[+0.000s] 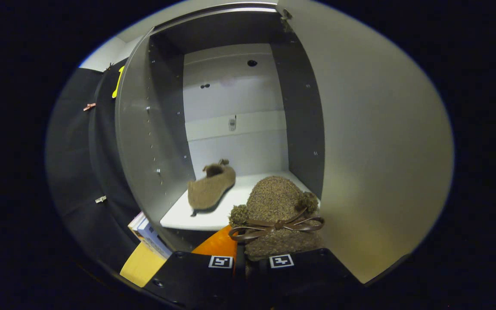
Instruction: Open the shoe cabinet door, grab the shoes and put them into the shoe cabinet, then close the shoe cabinet door.
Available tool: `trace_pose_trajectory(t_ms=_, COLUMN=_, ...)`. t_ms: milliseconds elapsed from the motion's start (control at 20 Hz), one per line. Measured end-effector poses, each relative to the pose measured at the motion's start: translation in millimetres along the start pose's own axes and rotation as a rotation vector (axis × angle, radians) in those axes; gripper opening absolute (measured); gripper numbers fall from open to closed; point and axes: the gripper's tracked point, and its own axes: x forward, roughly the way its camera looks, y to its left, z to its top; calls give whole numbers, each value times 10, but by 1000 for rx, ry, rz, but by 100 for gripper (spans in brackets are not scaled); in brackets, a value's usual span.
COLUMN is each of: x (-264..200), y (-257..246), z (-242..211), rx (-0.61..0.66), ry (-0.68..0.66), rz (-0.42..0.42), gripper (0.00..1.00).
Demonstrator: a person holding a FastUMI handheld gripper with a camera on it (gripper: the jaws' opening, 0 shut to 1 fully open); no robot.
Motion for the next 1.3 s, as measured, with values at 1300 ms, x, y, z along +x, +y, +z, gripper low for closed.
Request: trace_pose_trajectory(t_ms=1300, x=2483, y=-187, z=-206, rx=37, ry=360, rz=-139, gripper=19)
